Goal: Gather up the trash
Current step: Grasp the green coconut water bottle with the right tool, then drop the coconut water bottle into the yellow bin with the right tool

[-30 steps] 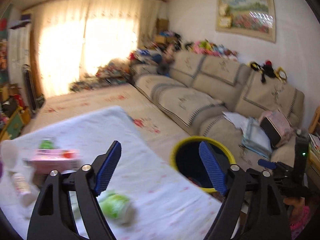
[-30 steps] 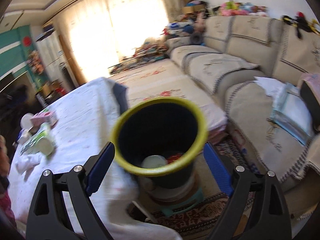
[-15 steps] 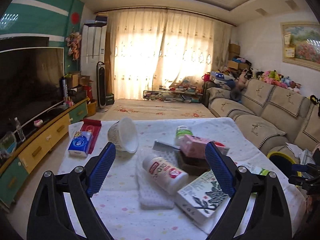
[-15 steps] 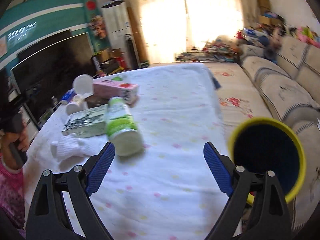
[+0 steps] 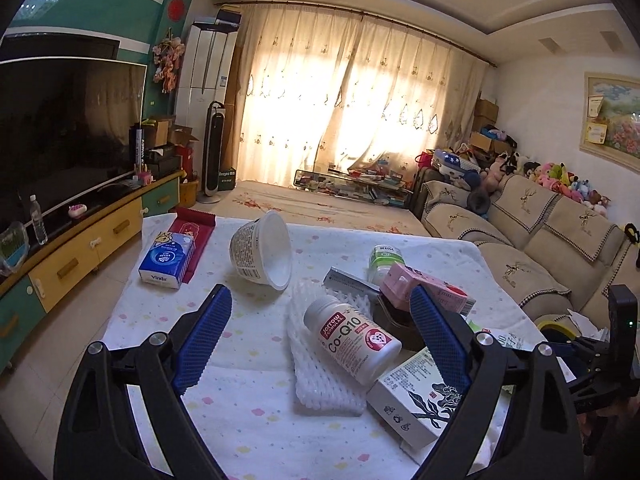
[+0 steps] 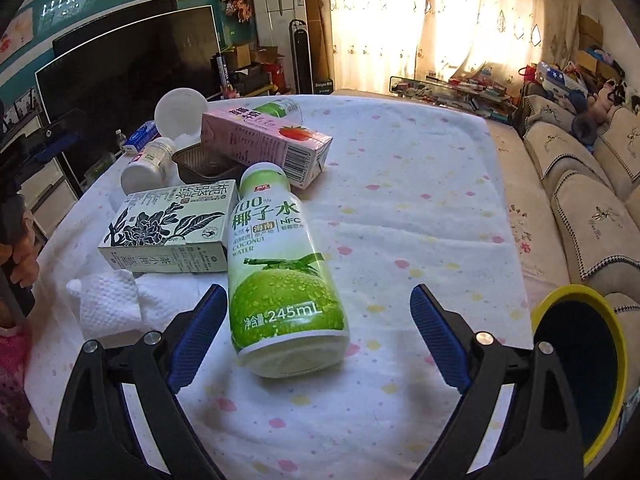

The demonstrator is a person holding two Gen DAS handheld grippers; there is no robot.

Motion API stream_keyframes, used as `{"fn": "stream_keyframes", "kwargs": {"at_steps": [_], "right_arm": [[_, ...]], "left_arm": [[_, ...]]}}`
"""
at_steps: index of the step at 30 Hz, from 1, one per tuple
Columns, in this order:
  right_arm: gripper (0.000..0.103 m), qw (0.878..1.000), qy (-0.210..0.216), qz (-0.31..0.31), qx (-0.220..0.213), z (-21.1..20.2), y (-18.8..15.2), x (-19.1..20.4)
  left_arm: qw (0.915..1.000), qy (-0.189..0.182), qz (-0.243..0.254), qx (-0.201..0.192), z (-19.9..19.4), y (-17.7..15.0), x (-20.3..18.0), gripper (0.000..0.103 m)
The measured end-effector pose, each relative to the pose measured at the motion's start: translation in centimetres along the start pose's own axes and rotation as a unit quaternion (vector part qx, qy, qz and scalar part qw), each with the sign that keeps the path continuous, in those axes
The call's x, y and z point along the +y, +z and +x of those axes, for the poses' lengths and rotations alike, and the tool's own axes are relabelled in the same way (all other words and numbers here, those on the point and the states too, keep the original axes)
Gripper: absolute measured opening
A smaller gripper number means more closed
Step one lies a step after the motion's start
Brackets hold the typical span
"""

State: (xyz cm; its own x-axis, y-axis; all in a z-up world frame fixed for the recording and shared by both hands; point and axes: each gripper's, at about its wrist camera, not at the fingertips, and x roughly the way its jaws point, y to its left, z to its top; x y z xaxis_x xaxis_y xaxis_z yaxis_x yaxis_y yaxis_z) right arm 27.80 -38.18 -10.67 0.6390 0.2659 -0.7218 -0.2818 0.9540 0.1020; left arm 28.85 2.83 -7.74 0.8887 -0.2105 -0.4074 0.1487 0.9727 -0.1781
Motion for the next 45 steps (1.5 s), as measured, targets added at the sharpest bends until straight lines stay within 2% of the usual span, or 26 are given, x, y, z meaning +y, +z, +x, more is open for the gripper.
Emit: {"fn": "stream_keyframes", "kwargs": {"at_steps": [2, 3, 4, 5, 9, 16, 28, 33, 37, 40, 45], "right_arm": [[0.080, 1.000, 0.012, 0.005, 0.010, 0.7, -0.1, 0.0], [0.074, 1.000, 0.015, 0.005, 0.013, 0.9, -0.1, 0.1], [0.063, 1.000, 0.022, 0.006, 0.018, 1.1, -0.1, 0.1], [0.057, 0.999, 0.029, 0.007, 0.019, 1.1, 0.0, 0.2], [0.055, 1.000, 0.018, 0.011, -0.021, -1.3, 0.2, 0.2], [0.049, 0.994, 0.015, 0.033, -0.099, -7.9, 0.3, -0.5], [0.049, 0.991, 0.011, 0.058, -0.117, -11.7, -0.7, -1.5], [0.049, 0.983, -0.048, 0.094, -0.148, -14.7, -0.8, -5.3], [0.049, 0.969, -0.132, 0.145, -0.149, -15.6, -1.4, -10.4], [0.049, 0.959, -0.185, 0.179, -0.119, -14.3, -2.6, -14.1], [0.049, 0.948, -0.224, 0.224, -0.041, -9.2, -5.6, -18.8]], "left_arm": [[1.0000, -0.002, -0.002, 0.004, 0.1, -0.1, 0.0, 0.089], [1.0000, -0.001, -0.003, 0.006, 0.2, -0.2, 0.0, 0.089], [1.0000, -0.001, -0.003, 0.007, 0.2, -0.3, 0.0, 0.089], [1.0000, 0.000, -0.003, 0.008, 0.2, -0.3, -0.1, 0.089], [1.0000, 0.002, 0.000, 0.006, 0.0, -0.3, -0.3, 0.089], [0.9999, 0.002, 0.011, 0.009, 0.1, -0.6, -0.7, 0.089], [0.9997, 0.001, 0.022, 0.007, -0.2, -0.6, -1.2, 0.089], [0.9997, 0.000, 0.023, 0.006, -0.2, -0.6, -1.2, 0.089], [0.9996, 0.001, 0.027, 0.006, -0.2, -0.6, -1.3, 0.089], [0.9996, 0.001, 0.029, 0.007, -0.2, -0.6, -1.4, 0.089], [0.9995, 0.000, 0.030, 0.011, -0.1, -0.7, -1.4, 0.089]]}}
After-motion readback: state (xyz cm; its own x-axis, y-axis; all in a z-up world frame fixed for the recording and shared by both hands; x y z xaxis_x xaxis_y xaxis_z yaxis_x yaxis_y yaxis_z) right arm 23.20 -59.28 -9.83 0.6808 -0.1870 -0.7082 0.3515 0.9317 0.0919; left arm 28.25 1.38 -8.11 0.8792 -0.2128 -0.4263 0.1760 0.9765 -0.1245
